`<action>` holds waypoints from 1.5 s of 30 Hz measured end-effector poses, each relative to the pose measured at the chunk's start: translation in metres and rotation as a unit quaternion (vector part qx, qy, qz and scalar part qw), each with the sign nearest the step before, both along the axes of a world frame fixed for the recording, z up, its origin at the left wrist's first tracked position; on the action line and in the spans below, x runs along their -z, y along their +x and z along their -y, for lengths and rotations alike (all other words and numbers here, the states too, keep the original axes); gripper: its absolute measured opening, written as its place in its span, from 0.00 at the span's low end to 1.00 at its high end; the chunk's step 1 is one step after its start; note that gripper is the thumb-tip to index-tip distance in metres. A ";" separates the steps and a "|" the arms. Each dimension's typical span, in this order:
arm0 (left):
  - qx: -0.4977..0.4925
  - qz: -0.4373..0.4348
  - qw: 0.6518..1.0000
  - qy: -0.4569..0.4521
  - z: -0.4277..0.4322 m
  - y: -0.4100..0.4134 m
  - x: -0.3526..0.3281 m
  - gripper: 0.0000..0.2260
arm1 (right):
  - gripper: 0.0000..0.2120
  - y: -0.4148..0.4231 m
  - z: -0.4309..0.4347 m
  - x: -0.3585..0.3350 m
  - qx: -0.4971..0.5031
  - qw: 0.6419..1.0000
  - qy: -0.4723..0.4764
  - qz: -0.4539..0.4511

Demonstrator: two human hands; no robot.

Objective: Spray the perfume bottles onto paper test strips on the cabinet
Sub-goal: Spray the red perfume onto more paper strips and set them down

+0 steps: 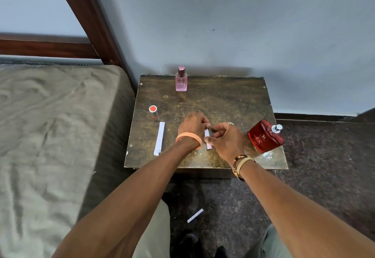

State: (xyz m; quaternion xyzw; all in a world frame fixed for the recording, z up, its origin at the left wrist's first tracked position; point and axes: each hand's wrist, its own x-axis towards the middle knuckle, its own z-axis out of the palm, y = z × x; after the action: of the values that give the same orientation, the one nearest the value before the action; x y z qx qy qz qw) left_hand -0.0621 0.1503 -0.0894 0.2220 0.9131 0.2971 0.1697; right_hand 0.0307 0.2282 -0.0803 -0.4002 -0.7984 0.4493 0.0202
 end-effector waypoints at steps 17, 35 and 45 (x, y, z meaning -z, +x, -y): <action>-0.019 0.241 0.944 0.227 0.009 0.043 -0.107 0.01 | 0.06 0.049 -0.002 -0.094 0.062 0.985 -0.124 -0.106; -0.130 0.203 0.933 0.267 -0.054 0.078 -0.099 0.05 | 0.49 0.112 -0.057 -0.081 0.072 0.986 0.147 -0.024; -0.093 0.262 0.937 0.210 -0.056 0.076 -0.075 0.04 | 0.21 0.090 -0.058 -0.061 0.106 0.988 0.064 -0.091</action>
State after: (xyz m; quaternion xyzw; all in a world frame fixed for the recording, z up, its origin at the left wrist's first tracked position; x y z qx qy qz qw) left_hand 0.0137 0.2064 -0.0145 0.0815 0.7696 0.5442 0.3238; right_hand 0.1210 0.2863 -0.0192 -0.4381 -0.7733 0.4274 0.1658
